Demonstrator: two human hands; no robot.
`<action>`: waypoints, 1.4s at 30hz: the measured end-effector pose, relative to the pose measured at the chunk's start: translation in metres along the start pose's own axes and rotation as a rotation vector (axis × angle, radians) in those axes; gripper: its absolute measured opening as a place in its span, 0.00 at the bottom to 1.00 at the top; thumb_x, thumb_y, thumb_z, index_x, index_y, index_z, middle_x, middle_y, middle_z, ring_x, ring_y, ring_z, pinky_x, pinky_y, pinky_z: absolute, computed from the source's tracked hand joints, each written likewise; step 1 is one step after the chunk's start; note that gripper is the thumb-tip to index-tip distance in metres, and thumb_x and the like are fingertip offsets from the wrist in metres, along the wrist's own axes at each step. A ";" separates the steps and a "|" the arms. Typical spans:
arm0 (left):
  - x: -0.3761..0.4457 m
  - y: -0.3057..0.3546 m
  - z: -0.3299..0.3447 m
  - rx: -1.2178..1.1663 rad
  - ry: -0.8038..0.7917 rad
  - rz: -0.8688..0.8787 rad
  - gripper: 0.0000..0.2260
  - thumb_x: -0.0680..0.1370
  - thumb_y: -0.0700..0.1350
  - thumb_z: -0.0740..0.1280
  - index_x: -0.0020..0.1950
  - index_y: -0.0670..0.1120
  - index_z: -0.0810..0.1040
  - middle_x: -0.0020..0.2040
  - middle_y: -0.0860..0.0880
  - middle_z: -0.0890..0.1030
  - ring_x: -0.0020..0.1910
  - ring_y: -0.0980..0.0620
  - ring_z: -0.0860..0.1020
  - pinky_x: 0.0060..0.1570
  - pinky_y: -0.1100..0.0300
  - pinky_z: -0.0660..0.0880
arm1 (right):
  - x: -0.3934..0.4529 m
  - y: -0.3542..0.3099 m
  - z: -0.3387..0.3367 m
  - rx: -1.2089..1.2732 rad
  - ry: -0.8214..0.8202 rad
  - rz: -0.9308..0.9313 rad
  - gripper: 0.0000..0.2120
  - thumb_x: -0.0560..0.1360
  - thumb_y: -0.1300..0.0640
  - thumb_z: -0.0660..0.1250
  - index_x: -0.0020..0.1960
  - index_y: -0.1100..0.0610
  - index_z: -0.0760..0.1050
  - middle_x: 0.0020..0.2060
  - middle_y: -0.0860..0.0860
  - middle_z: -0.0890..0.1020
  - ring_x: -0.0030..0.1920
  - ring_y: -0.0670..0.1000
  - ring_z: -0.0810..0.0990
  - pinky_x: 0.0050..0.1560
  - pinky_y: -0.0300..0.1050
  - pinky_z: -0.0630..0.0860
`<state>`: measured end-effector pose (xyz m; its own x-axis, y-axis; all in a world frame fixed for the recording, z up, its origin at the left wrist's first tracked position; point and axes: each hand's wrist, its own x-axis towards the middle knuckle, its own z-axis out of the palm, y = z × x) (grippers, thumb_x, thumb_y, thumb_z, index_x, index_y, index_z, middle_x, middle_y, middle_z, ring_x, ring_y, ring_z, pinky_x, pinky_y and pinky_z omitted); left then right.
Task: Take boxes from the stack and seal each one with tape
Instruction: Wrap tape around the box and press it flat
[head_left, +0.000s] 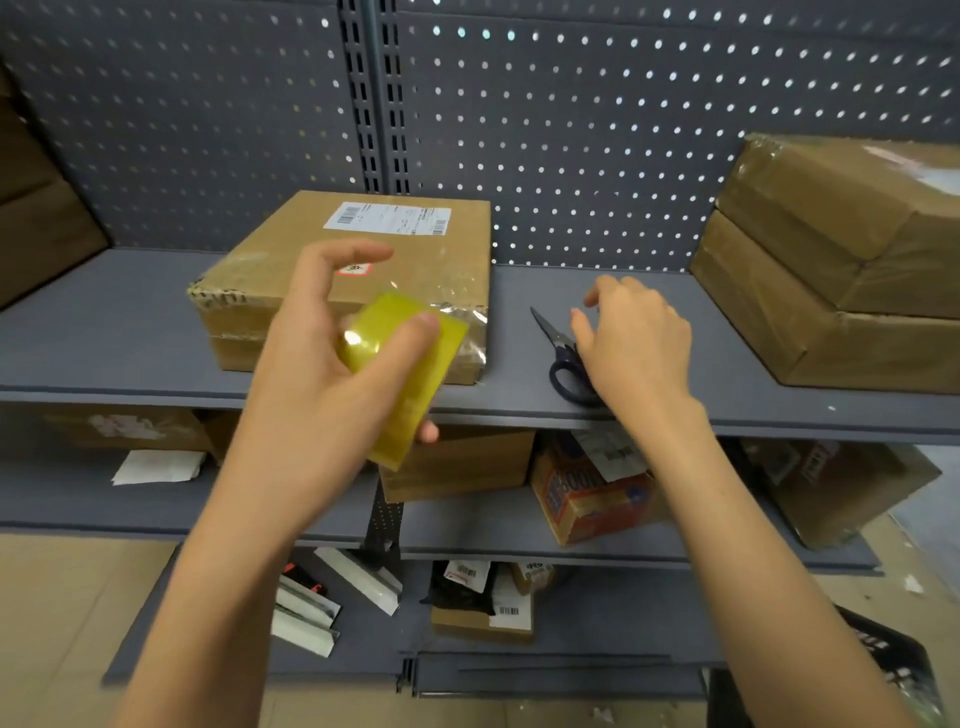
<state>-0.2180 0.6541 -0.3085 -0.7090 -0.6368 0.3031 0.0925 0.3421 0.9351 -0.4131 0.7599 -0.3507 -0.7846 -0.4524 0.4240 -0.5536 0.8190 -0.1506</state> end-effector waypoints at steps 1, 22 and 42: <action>0.006 0.003 -0.003 0.056 0.014 0.034 0.15 0.76 0.44 0.68 0.59 0.57 0.69 0.38 0.45 0.81 0.25 0.47 0.80 0.24 0.56 0.77 | 0.005 -0.001 -0.005 0.002 0.020 -0.023 0.13 0.81 0.53 0.58 0.59 0.60 0.73 0.55 0.56 0.77 0.55 0.57 0.75 0.44 0.46 0.64; 0.127 -0.071 -0.172 0.989 0.010 0.215 0.20 0.74 0.44 0.71 0.60 0.41 0.67 0.57 0.38 0.78 0.50 0.35 0.77 0.46 0.45 0.73 | 0.046 -0.148 -0.032 0.077 0.105 -0.283 0.13 0.81 0.53 0.58 0.61 0.59 0.71 0.57 0.55 0.75 0.57 0.57 0.72 0.51 0.48 0.68; 0.164 -0.180 -0.249 1.147 -0.118 0.412 0.14 0.77 0.50 0.67 0.51 0.40 0.70 0.47 0.36 0.79 0.44 0.35 0.76 0.40 0.50 0.65 | 0.008 -0.256 -0.006 -0.007 0.118 -0.120 0.13 0.80 0.52 0.59 0.59 0.58 0.74 0.56 0.54 0.75 0.58 0.55 0.73 0.46 0.45 0.63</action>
<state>-0.1765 0.3157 -0.3814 -0.8370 -0.2907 0.4636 -0.3024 0.9518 0.0509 -0.2760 0.5488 -0.3030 -0.6746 -0.5030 0.5404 -0.6390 0.7644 -0.0862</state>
